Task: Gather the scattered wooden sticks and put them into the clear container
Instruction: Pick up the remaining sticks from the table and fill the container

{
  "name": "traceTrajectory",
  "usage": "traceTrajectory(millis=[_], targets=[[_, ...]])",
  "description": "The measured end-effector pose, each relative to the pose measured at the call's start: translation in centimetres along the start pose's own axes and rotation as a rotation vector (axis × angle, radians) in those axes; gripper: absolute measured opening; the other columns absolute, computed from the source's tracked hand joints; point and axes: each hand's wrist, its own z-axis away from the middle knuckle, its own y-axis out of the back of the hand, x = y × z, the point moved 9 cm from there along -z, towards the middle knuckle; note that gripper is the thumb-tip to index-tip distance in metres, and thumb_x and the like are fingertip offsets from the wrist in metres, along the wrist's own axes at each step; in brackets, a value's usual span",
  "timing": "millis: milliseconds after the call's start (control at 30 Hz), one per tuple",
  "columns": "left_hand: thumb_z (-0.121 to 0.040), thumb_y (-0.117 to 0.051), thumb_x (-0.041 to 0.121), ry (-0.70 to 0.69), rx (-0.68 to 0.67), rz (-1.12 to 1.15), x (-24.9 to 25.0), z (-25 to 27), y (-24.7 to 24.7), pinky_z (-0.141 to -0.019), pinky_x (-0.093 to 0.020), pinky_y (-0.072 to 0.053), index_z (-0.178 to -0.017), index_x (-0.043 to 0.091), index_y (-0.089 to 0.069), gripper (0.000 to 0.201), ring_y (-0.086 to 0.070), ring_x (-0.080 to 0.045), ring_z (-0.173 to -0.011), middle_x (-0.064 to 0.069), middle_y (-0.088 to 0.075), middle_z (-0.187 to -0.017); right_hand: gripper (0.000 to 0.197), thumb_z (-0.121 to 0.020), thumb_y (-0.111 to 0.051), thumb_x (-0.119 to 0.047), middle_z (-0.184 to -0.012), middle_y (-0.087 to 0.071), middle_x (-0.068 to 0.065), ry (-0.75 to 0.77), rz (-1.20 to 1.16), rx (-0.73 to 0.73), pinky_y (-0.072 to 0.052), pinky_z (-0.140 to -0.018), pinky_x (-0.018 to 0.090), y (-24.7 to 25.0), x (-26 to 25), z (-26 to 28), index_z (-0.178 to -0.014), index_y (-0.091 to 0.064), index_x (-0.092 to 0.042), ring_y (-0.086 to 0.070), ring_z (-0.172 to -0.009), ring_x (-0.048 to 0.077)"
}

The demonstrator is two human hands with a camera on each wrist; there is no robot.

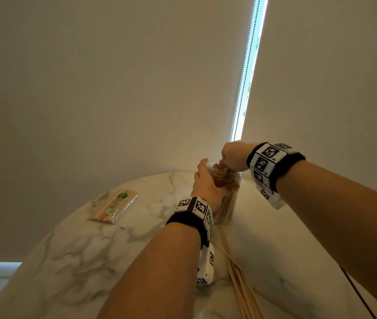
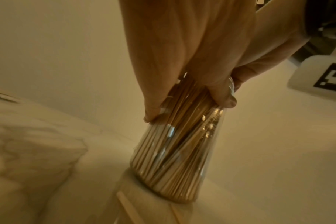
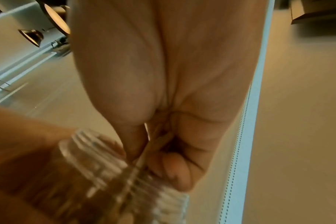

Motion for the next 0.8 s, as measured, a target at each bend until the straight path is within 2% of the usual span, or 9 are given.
traceTrajectory(millis=[67, 167, 267, 367, 467, 533, 600, 700, 800], targets=[[-0.073, -0.087, 0.037, -0.003, -0.002, -0.006, 0.0, 0.0, -0.1, -0.11, -0.044, -0.039, -0.157, 0.028, -0.008, 0.116, -0.043, -0.027, -0.134, -0.005, -0.034, -0.152, 0.028, -0.102, -0.049, -0.011, -0.12, -0.069, 0.011, 0.013, -0.009, -0.107, -0.05, -0.088, 0.026, -1.0, 0.1, 0.4, -0.123, -0.066, -0.003, -0.062, -0.094, 0.022], [-0.073, -0.087, 0.037, -0.012, 0.0, -0.003, -0.1, 0.1, -0.1, -0.11, -0.042, -0.039, -0.157, 0.029, -0.009, 0.115, -0.044, -0.027, -0.133, -0.005, -0.035, -0.15, 0.023, -0.093, -0.062, -0.014, -0.105, -0.074, 0.01, -0.01, -0.197, 0.067, -0.057, -0.082, 0.033, 1.6, 1.6, -0.5, -0.112, -0.073, -0.006, -0.065, -0.082, 0.02], [-0.073, -0.088, 0.037, -0.006, -0.002, -0.01, -0.2, 0.1, 0.0, -0.11, -0.043, -0.039, -0.157, 0.029, -0.007, 0.117, -0.043, -0.027, -0.135, -0.005, -0.035, -0.151, 0.02, -0.095, -0.062, -0.018, -0.104, -0.073, 0.007, 0.038, -0.067, 0.085, -0.058, -0.084, 0.033, 0.9, 0.5, -0.3, -0.109, -0.074, -0.009, -0.068, -0.09, 0.02], [-0.073, -0.087, 0.038, -0.003, -0.001, -0.016, -0.2, 0.1, -0.1, -0.11, -0.043, -0.039, -0.158, 0.029, -0.007, 0.117, -0.043, -0.027, -0.135, -0.005, -0.034, -0.152, 0.019, -0.094, -0.065, -0.021, -0.105, -0.073, 0.005, 0.072, -0.131, 0.053, -0.054, -0.079, 0.03, 0.8, 0.0, -0.2, -0.108, -0.074, -0.013, -0.065, -0.087, 0.017], [-0.073, -0.087, 0.038, -0.006, -0.001, -0.007, -0.2, 0.2, -0.1, -0.109, -0.042, -0.04, -0.157, 0.03, -0.008, 0.115, -0.044, -0.027, -0.134, -0.005, -0.035, -0.151, 0.014, -0.092, -0.069, -0.018, -0.1, -0.075, 0.003, 0.035, -0.209, 0.096, -0.057, -0.087, 0.032, 1.6, 1.2, 0.0, -0.103, -0.076, -0.014, -0.069, -0.089, 0.016], [-0.073, -0.087, 0.037, -0.001, -0.003, -0.008, -0.2, 0.2, -0.1, -0.109, -0.043, -0.04, -0.157, 0.03, -0.008, 0.115, -0.044, -0.027, -0.133, -0.005, -0.034, -0.151, 0.013, -0.094, -0.067, -0.018, -0.097, -0.073, 0.0, 0.003, -0.13, 0.137, -0.058, -0.088, 0.032, 1.0, 1.4, 0.1, -0.101, -0.077, -0.016, -0.068, -0.093, 0.017], [-0.074, -0.087, 0.036, 0.007, -0.011, -0.012, -0.2, 0.2, -0.1, -0.11, -0.044, -0.04, -0.157, 0.03, -0.007, 0.116, -0.043, -0.028, -0.134, -0.005, -0.033, -0.152, 0.019, -0.097, -0.06, -0.021, -0.093, -0.071, -0.001, 0.028, -0.082, 0.13, -0.057, -0.083, 0.029, -0.1, 0.8, 0.1, -0.101, -0.078, -0.016, -0.066, -0.089, 0.017], [-0.074, -0.087, 0.037, 0.003, -0.009, -0.013, -0.2, 0.2, -0.1, -0.111, -0.045, -0.04, -0.157, 0.031, -0.006, 0.116, -0.043, -0.028, -0.135, -0.005, -0.033, -0.152, 0.026, -0.099, -0.058, -0.026, -0.085, -0.067, 0.0, 0.039, -0.266, 0.066, -0.049, -0.064, 0.021, 0.3, 1.3, -0.2, -0.103, -0.074, -0.005, -0.061, -0.073, 0.013], [-0.074, -0.086, 0.039, -0.004, -0.002, -0.018, -0.4, 0.2, -0.1, -0.111, -0.044, -0.04, -0.157, 0.031, -0.007, 0.116, -0.043, -0.027, -0.135, -0.006, -0.034, -0.152, 0.021, -0.09, -0.071, -0.019, -0.1, -0.068, -0.007, 0.06, -0.293, 0.036, -0.046, -0.065, 0.015, 1.0, 1.7, 0.1, -0.109, -0.073, -0.009, -0.065, -0.083, 0.009]])
